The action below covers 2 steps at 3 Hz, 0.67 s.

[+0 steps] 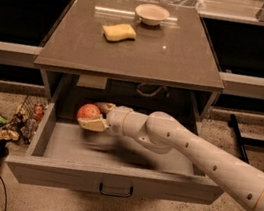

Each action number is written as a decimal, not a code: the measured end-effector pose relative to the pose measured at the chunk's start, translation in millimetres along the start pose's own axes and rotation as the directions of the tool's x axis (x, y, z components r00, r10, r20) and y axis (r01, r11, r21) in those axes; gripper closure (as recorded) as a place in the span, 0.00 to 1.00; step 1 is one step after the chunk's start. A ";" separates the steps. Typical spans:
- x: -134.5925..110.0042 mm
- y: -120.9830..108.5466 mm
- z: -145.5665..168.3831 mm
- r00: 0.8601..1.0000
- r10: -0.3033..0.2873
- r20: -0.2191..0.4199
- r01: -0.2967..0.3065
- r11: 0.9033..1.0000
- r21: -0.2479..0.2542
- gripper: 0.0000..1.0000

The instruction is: Place apple into top drawer

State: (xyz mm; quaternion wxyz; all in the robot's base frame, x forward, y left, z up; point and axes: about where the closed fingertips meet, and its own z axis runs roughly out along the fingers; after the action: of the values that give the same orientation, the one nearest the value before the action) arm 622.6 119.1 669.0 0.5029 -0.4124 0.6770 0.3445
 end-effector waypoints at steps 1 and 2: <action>9.2 1.5 17.2 1.000 0.009 -0.022 -0.009 1.000 -0.019 1.00; 17.5 2.6 28.9 0.999 0.023 -0.042 -0.024 0.999 -0.040 1.00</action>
Offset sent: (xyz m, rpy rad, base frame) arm 0.0110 0.0290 -0.0375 -0.0341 0.0768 0.0498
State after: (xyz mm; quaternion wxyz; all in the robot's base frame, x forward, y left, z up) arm 629.1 141.9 644.8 0.4762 -0.4215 0.6850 0.3554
